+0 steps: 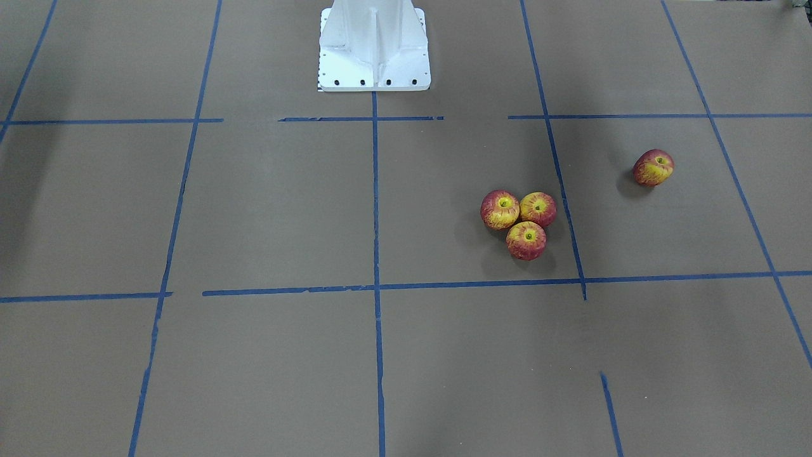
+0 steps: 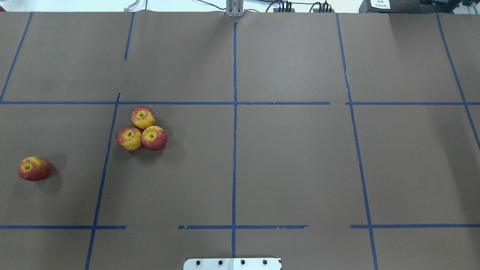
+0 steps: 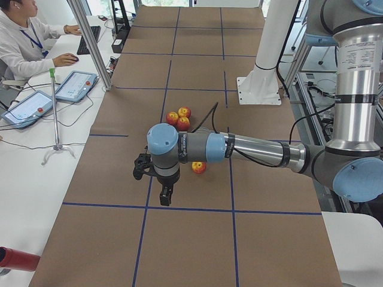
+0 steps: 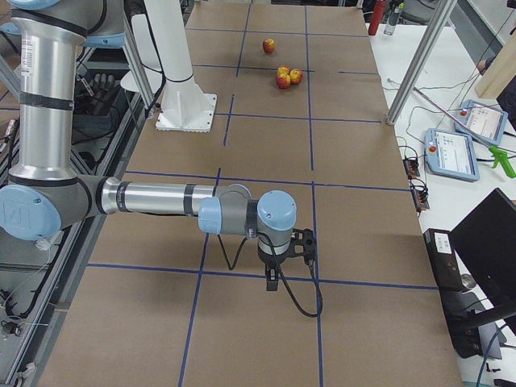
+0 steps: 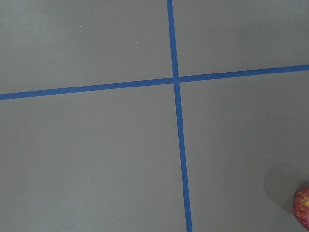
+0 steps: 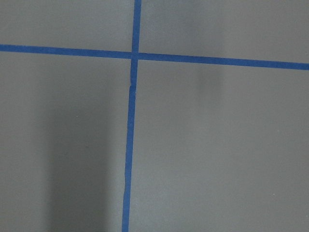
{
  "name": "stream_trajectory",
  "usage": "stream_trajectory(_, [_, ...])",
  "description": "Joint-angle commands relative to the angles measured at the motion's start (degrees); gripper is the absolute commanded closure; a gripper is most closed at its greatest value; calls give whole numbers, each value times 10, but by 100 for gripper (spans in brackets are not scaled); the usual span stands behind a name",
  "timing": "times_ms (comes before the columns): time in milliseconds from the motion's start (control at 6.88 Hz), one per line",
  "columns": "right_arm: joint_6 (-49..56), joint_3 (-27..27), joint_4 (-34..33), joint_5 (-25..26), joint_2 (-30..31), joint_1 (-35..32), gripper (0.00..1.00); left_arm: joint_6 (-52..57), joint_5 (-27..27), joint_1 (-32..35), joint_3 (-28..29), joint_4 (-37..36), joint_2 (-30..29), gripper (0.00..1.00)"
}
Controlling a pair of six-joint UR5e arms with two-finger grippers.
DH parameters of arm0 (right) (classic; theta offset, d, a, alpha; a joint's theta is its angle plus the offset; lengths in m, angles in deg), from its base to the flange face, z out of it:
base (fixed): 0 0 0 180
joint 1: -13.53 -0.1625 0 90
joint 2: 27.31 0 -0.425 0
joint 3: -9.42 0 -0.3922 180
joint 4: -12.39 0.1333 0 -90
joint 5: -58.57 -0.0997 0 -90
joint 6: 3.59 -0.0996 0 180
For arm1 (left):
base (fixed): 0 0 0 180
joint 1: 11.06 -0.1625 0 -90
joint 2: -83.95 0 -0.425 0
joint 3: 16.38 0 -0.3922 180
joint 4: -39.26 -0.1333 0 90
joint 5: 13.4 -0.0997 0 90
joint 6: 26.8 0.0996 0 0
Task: Stack apples
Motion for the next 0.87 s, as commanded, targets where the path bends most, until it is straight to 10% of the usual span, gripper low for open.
stream_trajectory(0, [0, 0, 0, 0, 0, 0, 0, -46, 69, -109, -5, 73, 1, 0])
stream_trajectory(726, [0, 0, 0, 0, 0, 0, 0, -349, -68, -328, -18, 300, 37, 0])
